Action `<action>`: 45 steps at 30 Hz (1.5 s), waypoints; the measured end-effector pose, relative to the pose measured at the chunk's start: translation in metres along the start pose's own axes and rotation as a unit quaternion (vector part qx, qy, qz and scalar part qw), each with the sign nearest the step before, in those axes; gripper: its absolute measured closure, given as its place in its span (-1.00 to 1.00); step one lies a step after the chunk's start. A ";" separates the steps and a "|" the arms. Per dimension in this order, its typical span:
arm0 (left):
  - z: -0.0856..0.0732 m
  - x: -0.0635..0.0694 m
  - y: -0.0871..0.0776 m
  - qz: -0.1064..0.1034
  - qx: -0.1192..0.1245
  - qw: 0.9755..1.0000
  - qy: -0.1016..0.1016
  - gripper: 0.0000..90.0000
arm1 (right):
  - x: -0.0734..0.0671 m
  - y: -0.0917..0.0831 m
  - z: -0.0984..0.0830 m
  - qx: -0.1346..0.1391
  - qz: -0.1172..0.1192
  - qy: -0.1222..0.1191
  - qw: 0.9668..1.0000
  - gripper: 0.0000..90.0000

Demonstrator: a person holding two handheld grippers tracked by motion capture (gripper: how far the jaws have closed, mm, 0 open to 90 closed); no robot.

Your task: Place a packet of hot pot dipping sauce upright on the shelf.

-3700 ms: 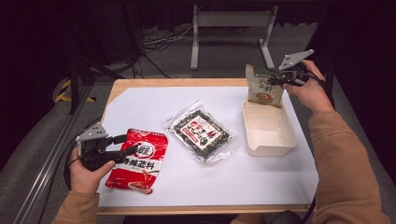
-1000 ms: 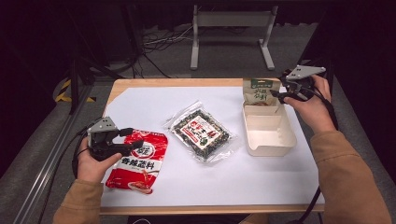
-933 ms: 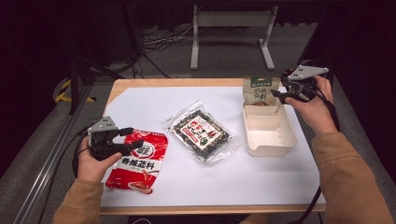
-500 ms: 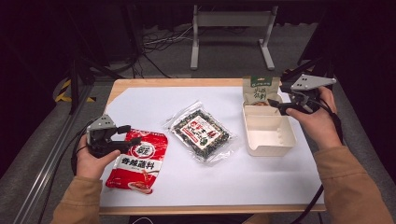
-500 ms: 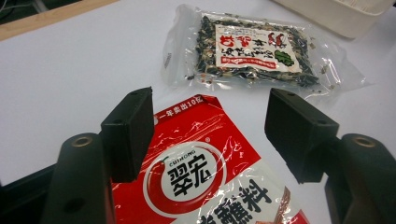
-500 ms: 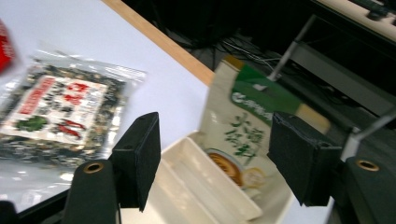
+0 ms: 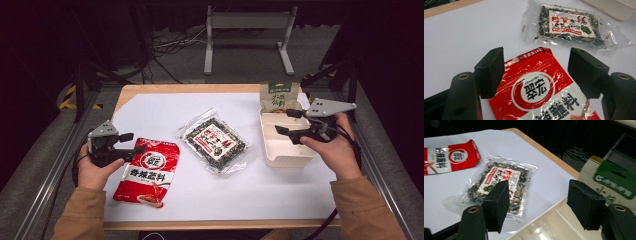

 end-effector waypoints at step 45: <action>-0.035 -0.073 0.047 0.009 -0.006 0.995 -0.094 -0.24 | -0.079 0.014 -0.033 -0.007 0.069 0.004 0.998 -0.24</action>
Point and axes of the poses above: each handheld gripper's, and its own axes: y roughly forward along the jaws, z roughly out of its top, x roughly to its right, the point moved 8 cm from there along y, roughly forward along the jaws, and after that the axes turned 11 degrees about -z, right-handed, at the moved point
